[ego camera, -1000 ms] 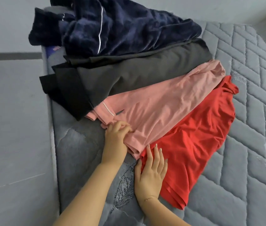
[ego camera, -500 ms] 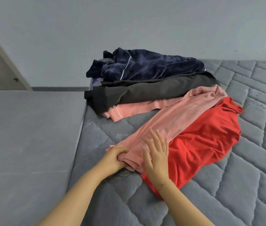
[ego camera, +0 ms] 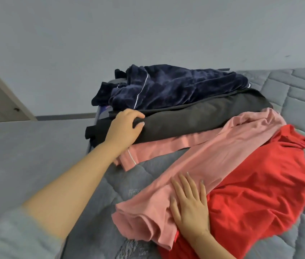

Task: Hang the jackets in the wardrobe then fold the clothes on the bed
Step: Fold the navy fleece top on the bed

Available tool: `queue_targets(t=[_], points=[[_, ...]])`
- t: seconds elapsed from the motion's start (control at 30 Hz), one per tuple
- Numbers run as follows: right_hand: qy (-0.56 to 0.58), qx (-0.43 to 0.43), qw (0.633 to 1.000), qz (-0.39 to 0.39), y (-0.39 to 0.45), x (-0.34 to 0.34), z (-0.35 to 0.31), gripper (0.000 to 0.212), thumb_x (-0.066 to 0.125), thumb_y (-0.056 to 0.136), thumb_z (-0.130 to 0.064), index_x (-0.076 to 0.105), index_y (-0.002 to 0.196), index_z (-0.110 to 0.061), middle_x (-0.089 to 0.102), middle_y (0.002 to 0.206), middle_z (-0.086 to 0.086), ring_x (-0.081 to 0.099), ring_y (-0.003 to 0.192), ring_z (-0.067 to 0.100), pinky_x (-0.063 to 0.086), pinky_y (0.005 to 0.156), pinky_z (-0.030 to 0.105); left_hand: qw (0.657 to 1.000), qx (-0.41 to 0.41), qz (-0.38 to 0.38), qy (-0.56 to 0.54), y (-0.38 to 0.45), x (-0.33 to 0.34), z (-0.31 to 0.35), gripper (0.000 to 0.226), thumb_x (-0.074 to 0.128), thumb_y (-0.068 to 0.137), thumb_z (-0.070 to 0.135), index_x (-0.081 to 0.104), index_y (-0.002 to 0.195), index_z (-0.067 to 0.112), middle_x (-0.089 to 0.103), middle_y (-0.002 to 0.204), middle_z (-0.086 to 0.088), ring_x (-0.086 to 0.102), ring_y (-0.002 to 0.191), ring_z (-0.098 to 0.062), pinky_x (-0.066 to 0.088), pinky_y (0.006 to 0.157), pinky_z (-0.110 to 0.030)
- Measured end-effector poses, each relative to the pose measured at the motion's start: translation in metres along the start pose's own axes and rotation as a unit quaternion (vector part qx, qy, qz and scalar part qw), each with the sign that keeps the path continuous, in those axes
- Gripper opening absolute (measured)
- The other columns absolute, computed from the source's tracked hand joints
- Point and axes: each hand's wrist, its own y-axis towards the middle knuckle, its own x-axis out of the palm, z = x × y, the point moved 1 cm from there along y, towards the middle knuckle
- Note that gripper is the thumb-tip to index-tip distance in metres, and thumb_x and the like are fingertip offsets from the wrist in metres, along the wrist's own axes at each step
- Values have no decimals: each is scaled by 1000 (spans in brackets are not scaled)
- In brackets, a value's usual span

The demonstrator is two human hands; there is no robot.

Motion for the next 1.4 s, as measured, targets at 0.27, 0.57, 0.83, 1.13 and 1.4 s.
queue_targets(t=[0.27, 0.57, 0.83, 1.13, 1.4], points=[[0, 1, 1000, -6, 5, 3, 1, 53, 44, 81, -36, 67, 126, -18, 56, 140, 3, 48, 133, 23, 24, 109, 51, 963, -105, -154, 193, 124, 63, -39, 74, 59, 94, 46, 21, 155, 26, 22, 160, -9, 17, 148, -30, 17, 117, -53], [-5, -3, 1000, -7, 2, 8, 5, 53, 45, 83, -37, 62, 131, -21, 54, 141, 2, 45, 136, 22, 22, 112, 52, 981, -146, -53, 117, 111, 85, -57, 37, 55, 98, 34, 57, 131, 18, 59, 129, -12, 49, 123, -36, 35, 101, -45], [36, 18, 999, -27, -1, 6, 3, 58, 39, 86, -38, 54, 138, -17, 50, 146, 6, 39, 139, 23, 15, 116, 50, 990, 1, -35, -136, -32, -18, 14, 26, 71, 88, 29, 68, 111, 20, 66, 105, 1, 62, 92, -14, 49, 82, -29], [471, 237, 848, 51, -28, -25, -18, 49, 41, 102, -34, 44, 143, -7, 44, 149, 10, 35, 141, 18, 18, 122, 40, 982, -48, -106, -151, -251, -61, 28, 20, 75, 84, 25, 62, 90, 40, 55, 86, 10, 55, 72, -14, 44, 69, -34], [687, 277, 670, -40, -47, -104, -54, 42, 75, 84, -12, 61, 123, -6, 71, 114, 12, 68, 106, 28, 55, 90, 42, 984, 51, -139, -94, -347, -41, 117, 32, 63, 85, 55, 68, 102, 28, 51, 80, 18, 40, 99, 6, 7, 103, -13]])
